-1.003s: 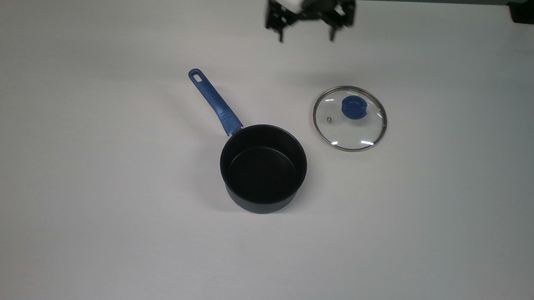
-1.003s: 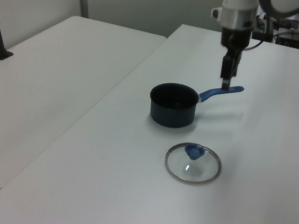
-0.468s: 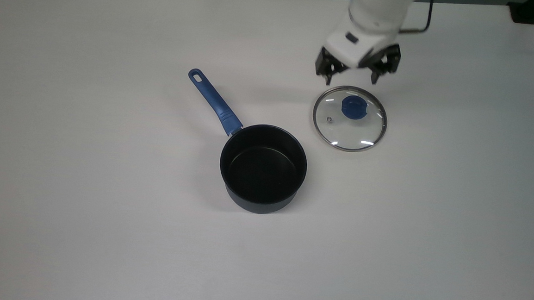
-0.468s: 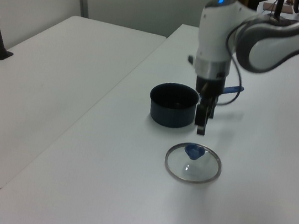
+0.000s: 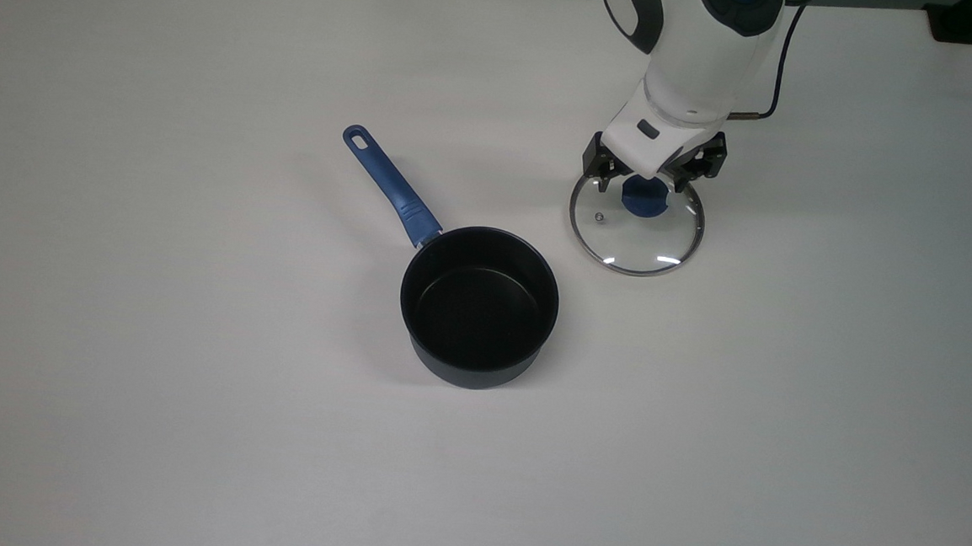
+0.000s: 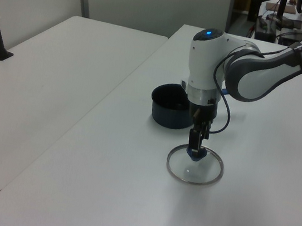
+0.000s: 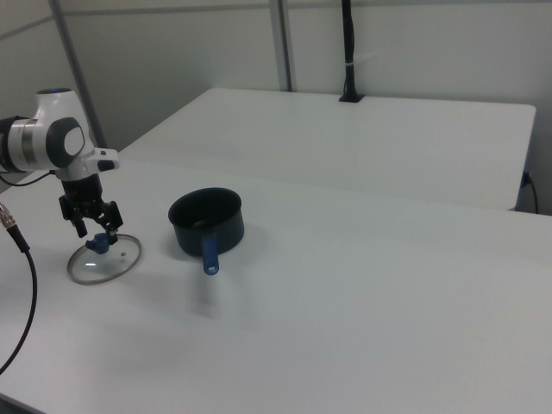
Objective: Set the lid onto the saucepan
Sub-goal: 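Lower the gripper and close it on the blue knob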
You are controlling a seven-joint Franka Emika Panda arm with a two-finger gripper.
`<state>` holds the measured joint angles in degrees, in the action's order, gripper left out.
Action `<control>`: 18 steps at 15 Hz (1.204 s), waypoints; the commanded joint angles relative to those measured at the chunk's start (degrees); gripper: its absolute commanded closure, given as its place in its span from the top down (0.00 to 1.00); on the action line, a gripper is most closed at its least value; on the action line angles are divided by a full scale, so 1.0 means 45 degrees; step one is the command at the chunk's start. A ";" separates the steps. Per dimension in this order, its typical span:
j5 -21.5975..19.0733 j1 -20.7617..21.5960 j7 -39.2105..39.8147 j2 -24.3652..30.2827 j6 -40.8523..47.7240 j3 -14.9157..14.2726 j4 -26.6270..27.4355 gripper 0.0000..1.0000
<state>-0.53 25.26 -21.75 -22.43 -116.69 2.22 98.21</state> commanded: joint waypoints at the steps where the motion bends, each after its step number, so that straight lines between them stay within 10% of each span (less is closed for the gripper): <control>1: 0.0332 0.0265 -0.0478 -0.0249 -0.0416 -0.0143 -0.0047 0.88; 13: 0.0313 0.0284 -0.0967 -0.0327 -0.0670 -0.0104 -0.0066 0.40; 18: 0.0332 0.0109 -0.1006 0.0373 -0.0107 -0.0181 -0.0593 0.35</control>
<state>-0.03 25.66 -25.33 -23.53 -118.07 2.20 97.08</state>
